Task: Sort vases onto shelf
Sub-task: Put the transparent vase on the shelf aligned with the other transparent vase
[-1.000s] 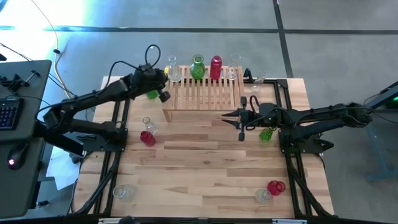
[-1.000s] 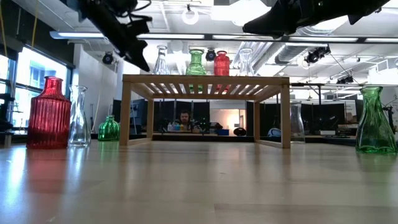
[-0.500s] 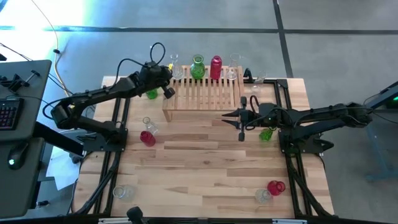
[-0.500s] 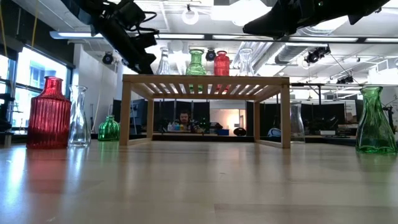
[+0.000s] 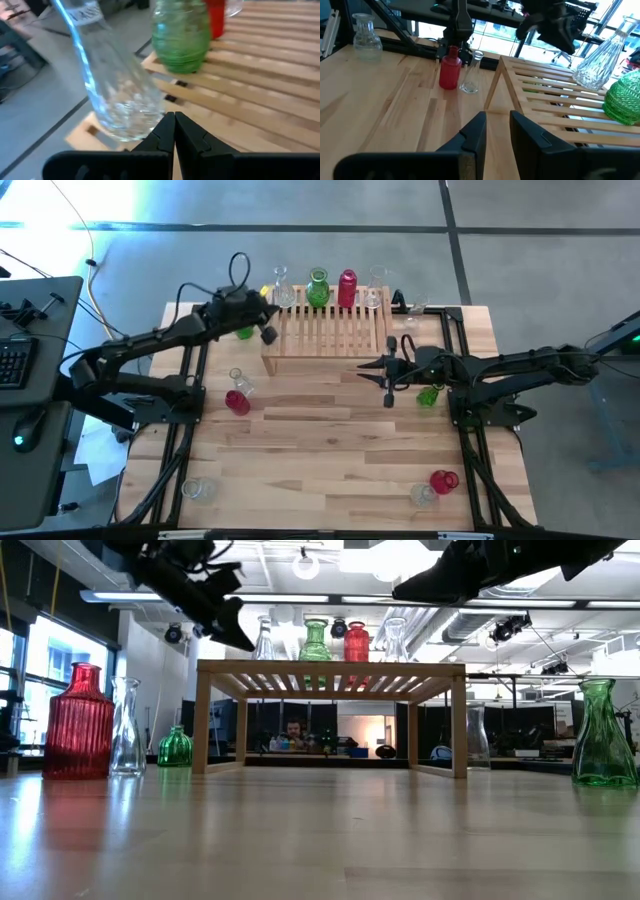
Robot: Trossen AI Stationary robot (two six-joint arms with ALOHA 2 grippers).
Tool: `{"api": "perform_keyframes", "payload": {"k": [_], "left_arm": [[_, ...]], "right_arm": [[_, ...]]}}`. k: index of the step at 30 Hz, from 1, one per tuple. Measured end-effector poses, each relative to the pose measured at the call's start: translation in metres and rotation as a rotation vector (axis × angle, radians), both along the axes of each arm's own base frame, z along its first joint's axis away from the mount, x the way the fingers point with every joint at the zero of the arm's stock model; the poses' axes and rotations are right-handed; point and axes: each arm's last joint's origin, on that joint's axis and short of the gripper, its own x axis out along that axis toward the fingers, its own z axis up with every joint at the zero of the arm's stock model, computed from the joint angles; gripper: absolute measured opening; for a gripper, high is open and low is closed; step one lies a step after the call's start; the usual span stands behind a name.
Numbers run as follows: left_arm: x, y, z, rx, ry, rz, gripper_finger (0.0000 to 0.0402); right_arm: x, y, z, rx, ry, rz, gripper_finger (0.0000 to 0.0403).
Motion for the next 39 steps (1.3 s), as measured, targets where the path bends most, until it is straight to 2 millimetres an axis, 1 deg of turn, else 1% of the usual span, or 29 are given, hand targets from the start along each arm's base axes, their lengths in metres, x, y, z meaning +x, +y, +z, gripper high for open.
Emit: {"api": "perform_keyframes", "payload": {"k": [6,12,16,25,27,32,36,39], "left_arm": [[-0.008,-0.028,-0.024,0.045,-0.138,-0.102,0.0000],[-0.017,-0.048,-0.025,0.128,-0.292,-0.165,0.0000],[-0.021,-0.056,-0.025,0.120,-0.324,-0.182,0.0000],[-0.021,-0.061,-0.025,0.146,-0.304,-0.217,0.0000],[-0.021,-0.061,-0.024,0.145,-0.308,-0.217,0.0000],[-0.021,-0.059,-0.021,0.165,-0.343,-0.222,0.0000],[-0.023,-0.055,-0.016,0.168,-0.399,-0.281,0.0000],[-0.026,-0.050,-0.015,0.175,-0.399,-0.279,0.0000]], "right_arm": [[0.000,0.000,0.000,-0.007,0.001,0.002,0.0067],[0.000,-0.002,0.002,-0.032,-0.012,-0.058,0.0067],[0.000,-0.002,0.002,-0.034,-0.012,-0.073,0.0067],[-0.001,-0.002,0.000,-0.051,0.010,-0.068,0.0062],[-0.001,-0.003,-0.001,-0.051,0.016,-0.071,0.0052],[-0.001,-0.007,-0.003,-0.053,0.036,-0.084,0.0007],[-0.002,-0.013,-0.002,-0.050,0.029,-0.111,0.0008],[-0.002,-0.019,-0.002,-0.048,0.030,-0.141,0.0004]]}}
